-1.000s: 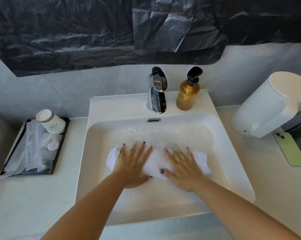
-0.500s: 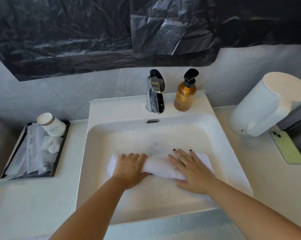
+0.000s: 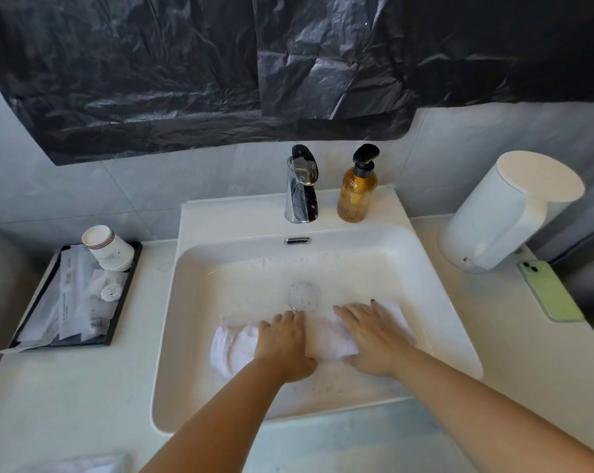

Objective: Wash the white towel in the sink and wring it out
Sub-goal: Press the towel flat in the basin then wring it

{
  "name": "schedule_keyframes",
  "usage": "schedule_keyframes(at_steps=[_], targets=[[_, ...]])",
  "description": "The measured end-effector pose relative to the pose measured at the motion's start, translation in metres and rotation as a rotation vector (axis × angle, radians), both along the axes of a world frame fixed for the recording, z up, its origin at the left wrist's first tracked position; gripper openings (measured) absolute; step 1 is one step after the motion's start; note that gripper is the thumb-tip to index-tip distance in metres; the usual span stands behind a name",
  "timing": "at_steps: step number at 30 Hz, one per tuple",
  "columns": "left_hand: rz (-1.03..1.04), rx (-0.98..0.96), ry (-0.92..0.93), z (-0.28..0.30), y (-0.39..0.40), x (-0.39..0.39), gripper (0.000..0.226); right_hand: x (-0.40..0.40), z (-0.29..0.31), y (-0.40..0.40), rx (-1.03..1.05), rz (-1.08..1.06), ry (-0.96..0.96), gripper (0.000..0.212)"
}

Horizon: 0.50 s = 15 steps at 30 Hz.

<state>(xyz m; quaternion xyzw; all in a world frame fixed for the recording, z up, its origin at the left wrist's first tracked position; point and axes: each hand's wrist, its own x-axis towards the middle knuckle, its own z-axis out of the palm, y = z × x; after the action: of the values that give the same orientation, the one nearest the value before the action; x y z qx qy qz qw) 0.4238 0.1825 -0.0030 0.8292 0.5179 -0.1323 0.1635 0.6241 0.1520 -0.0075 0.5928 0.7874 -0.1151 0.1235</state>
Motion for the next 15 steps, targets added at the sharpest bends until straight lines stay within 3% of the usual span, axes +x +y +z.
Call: schedule_keyframes(at_steps=[4,7,9,11,13,15], targets=[[0.067,-0.056,-0.06,0.006,-0.007,-0.003,0.051,0.015,0.005,-0.004,-0.087,-0.038,-0.129,0.095],[0.083,-0.057,-0.071,0.008,-0.017,-0.006,0.046,0.009,0.018,0.002,-0.053,-0.021,-0.152,0.066],[0.082,-0.065,-0.067,0.012,-0.021,-0.008,0.053,0.003,0.03,0.003,0.008,-0.005,-0.118,0.05],[0.099,-0.103,-0.124,0.017,-0.021,-0.01,0.075,0.0,0.04,0.004,0.162,0.059,-0.041,0.043],[0.118,-0.158,-0.299,0.031,-0.02,-0.007,0.101,-0.005,0.052,0.005,0.387,0.159,0.055,0.038],[0.158,-0.208,-0.637,0.055,-0.019,-0.001,0.086,-0.017,0.071,0.007,0.557,0.276,0.221,0.032]])
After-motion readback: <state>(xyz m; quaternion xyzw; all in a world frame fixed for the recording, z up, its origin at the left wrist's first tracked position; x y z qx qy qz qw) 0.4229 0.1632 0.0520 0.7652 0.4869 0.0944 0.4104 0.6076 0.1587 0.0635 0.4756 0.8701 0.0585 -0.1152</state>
